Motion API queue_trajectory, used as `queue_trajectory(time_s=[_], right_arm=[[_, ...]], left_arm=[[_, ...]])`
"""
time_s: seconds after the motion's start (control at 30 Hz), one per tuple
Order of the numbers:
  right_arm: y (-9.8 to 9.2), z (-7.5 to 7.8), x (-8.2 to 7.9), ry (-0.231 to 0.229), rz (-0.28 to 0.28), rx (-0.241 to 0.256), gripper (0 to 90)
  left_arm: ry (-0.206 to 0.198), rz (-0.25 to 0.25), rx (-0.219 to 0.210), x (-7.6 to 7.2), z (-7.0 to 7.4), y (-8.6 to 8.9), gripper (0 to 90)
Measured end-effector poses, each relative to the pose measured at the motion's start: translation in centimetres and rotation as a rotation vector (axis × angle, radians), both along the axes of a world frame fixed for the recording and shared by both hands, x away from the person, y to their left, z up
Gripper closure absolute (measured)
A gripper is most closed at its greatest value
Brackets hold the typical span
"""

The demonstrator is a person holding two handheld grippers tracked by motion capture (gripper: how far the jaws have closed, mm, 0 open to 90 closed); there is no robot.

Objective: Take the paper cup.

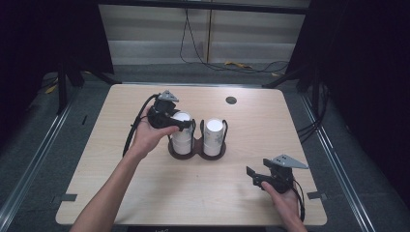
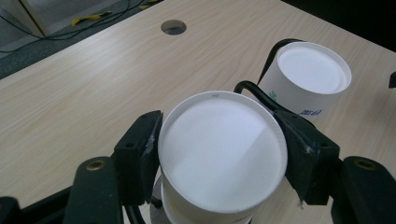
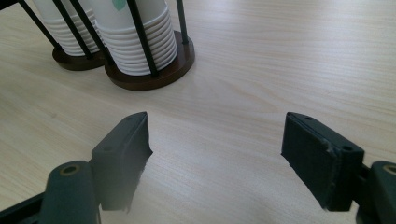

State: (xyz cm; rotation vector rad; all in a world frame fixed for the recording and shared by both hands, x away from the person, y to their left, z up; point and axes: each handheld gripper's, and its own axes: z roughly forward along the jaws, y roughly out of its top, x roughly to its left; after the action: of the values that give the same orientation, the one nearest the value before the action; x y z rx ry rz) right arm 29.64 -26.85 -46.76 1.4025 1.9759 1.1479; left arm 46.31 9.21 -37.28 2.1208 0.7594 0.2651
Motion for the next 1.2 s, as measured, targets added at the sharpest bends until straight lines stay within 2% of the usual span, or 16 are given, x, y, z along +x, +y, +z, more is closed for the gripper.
queue_trajectory(time_s=[0.2, 0.87, 1.03, 1.1, 1.13, 1.2], right_arm=[[0.0, 0.0, 0.0, 0.001, 0.000, -0.001, 23.6], [0.0, 0.0, 0.0, 0.002, 0.001, 0.001, 23.7], [0.1, 0.0, 0.0, 0.003, 0.003, 0.002, 23.7], [0.1, 0.0, 0.0, 0.003, 0.003, 0.001, 23.7], [0.1, 0.0, 0.0, 0.002, 0.003, 0.002, 23.7], [0.0, 0.0, 0.0, 0.002, 0.002, 0.001, 23.7]], left_arm=[[-0.023, 0.020, -0.034, -0.3, 0.5, 0.3, 35.3], [-0.016, 0.039, -0.098, -0.3, 1.4, 1.2, 35.4], [-0.022, 0.040, -0.112, -0.5, 1.8, 1.5, 35.4], [-0.036, 0.044, -0.116, -0.5, 1.9, 1.6, 35.5], [-0.041, 0.049, -0.137, -0.5, 2.1, 1.8, 35.5], [-0.037, 0.044, -0.133, -0.4, 2.1, 1.9, 35.5]])
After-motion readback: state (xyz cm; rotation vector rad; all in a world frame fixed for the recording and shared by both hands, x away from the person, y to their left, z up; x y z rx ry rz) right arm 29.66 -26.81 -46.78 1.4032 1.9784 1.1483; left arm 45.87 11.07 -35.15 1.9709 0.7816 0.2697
